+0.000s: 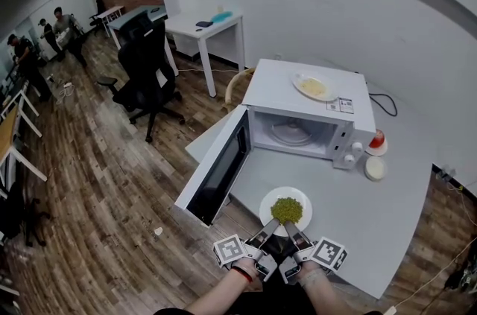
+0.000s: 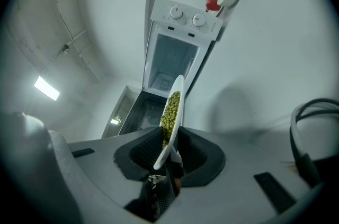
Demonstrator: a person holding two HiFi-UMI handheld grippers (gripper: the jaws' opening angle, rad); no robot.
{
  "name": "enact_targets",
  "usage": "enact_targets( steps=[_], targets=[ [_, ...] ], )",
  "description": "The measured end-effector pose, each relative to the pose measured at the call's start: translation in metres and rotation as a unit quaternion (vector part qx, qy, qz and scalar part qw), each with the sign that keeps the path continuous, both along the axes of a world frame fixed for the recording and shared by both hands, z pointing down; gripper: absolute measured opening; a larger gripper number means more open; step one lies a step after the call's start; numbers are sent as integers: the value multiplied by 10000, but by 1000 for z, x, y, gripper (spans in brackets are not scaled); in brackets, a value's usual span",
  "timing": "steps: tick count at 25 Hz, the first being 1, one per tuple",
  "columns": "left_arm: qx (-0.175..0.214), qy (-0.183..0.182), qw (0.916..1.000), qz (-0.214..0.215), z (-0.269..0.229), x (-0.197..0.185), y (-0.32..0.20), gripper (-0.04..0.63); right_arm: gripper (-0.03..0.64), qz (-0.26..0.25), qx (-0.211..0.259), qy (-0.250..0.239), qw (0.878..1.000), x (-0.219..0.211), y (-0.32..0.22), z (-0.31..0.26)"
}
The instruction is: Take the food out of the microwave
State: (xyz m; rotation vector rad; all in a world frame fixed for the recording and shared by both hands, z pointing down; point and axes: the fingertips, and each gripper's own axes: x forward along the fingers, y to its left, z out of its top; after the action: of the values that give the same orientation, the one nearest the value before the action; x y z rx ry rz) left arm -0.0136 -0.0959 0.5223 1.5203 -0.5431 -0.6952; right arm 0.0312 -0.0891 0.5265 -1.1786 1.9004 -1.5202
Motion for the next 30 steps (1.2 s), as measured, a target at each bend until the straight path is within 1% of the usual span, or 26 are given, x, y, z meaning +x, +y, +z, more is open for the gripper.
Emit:
enact_targets(
  steps=[1,2,5,7,9,10,11,14,16,18,22,25,30],
  targets=[
    [-14,-83,10000,-1,5,-3,4,46,97,4,-8,-99,10000,-3,4,-1],
    [-27,-86,10000,-10,6,-5,8,46,97,6,-17,-187,9998,-6,8,-1],
    [-24,99,9999,-69,-3,-7,18,46,95,-25,-21,-249,9997,-11,18,-2],
    [-32,48,10000,-80,-1,-11,24,46,95,-60,1,-224,9997,-13,23,-2],
    [-44,-29,10000,-77,1,-14,30,46,95,-61,-20,-353,9994,-17,29,-3],
    [-29,-7,10000,-84,-1,-15,33,46,95,-66,-24,-390,9992,-19,31,-4],
    [-2,11,10000,-93,-3,-16,35,46,95,-80,-16,-391,9992,-20,34,-4],
    [35,-176,9998,-100,3,-22,42,46,95,-156,56,-232,9996,-21,40,-2],
    [-6,-78,9999,-124,2,-23,47,46,95,-180,89,-231,9995,-22,44,-2],
    [-25,-89,9999,-110,3,-24,52,46,94,-182,107,-307,9993,-25,48,-2],
    [-54,27,9999,-100,-1,-25,62,46,94,-141,-37,-463,9988,-30,61,-1],
    [-64,23,9999,-89,0,-28,68,46,94,-152,28,-391,9991,-31,66,-1],
    [-69,10,10000,-46,-2,-29,77,46,94,-87,-34,-445,9990,-33,76,-3]
  ],
)
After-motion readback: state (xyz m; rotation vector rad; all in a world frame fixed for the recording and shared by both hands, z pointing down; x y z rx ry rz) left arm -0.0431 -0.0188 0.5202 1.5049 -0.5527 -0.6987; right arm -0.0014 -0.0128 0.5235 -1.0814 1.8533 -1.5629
